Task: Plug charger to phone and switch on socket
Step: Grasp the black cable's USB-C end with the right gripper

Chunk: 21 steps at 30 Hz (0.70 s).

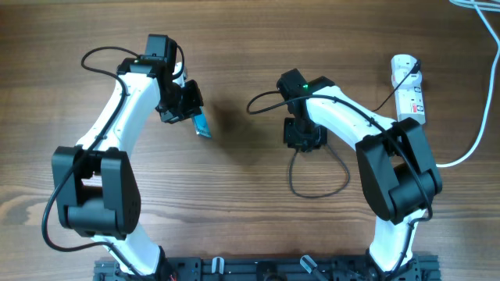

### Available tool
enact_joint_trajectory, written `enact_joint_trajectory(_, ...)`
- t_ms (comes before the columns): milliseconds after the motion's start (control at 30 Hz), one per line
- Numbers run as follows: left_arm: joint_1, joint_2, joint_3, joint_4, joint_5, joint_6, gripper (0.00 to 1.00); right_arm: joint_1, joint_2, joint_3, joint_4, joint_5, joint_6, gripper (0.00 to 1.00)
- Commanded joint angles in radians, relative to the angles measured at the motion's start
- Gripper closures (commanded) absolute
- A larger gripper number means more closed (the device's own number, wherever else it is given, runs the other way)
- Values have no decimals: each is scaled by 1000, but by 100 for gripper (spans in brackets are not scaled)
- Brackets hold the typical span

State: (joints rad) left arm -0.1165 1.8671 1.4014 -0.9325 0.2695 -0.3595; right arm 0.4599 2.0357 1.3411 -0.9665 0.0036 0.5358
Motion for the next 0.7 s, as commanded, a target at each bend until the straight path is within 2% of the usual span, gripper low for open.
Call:
enact_joint_trajectory(0, 3, 0, 5, -4, -1, 15, 96, 6, 53, -53, 13, -13, 16, 71)
enact_joint_trajectory(333, 3, 0, 5, -4, -1, 15, 96, -13, 53, -92, 39, -6, 13, 71)
enact_joint_trajectory(467, 3, 0, 5, -4, -1, 15, 96, -37, 53, -93, 43, -15, 14, 82)
enact_joint_trajectory(667, 3, 0, 5, -12, -1, 15, 96, -82, 53, -93, 74, -66, 13, 85)
